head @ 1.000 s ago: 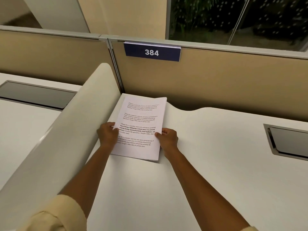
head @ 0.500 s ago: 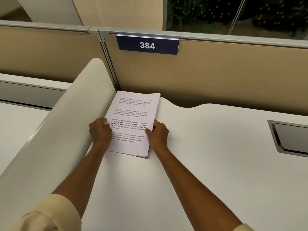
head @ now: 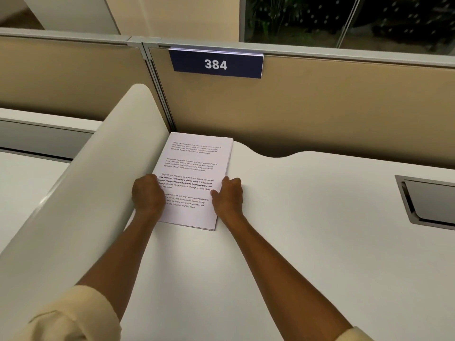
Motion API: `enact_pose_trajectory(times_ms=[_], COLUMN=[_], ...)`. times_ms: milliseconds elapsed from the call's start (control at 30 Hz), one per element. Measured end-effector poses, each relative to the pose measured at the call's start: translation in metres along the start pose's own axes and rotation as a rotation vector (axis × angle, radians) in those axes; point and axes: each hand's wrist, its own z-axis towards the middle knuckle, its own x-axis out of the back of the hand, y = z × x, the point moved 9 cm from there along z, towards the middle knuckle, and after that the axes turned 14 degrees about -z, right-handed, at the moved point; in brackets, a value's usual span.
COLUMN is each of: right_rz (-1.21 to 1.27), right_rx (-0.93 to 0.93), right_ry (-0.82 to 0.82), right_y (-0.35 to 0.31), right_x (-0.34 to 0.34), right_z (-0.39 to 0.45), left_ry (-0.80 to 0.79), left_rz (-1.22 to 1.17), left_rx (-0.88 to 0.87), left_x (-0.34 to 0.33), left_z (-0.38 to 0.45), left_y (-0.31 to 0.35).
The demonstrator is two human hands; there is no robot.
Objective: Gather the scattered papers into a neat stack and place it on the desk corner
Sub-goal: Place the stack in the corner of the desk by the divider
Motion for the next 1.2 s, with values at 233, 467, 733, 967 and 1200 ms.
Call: enact_pose_trajectory(times_ms=[233, 467, 733, 967, 1200], right_rz=[-0.021, 0.04, 0.051, 0.017, -0.007], right_rx=[0.032, 0.025, 0.049, 0.064, 0.068], right_ry=[-0.03, -0.091, -0.108, -0.111, -0.098], right_y=[0.003, 0.004, 0.001, 0.002, 0.004], right_x=[-0.001, -0.003, 0.0, 0.0, -0.002], right_z=[-0.013, -0.028, -0.03, -0.022, -0.018], left_ry=[-0.029, -0.129, -0.203, -0.23, -0.233], left_rz=[-0.032, -0.058, -0.113, -0.087, -0.089], left_rx=[-0.029, -0.042, -0.073, -0.098, -0.097], left_x=[0.003, 0.005, 0.009, 0.007, 0.005], left_z=[-0.007, -0.021, -0.019, -0.016, -0.013], left_y=[-0.001, -0.004, 0.002, 0.005, 0.006])
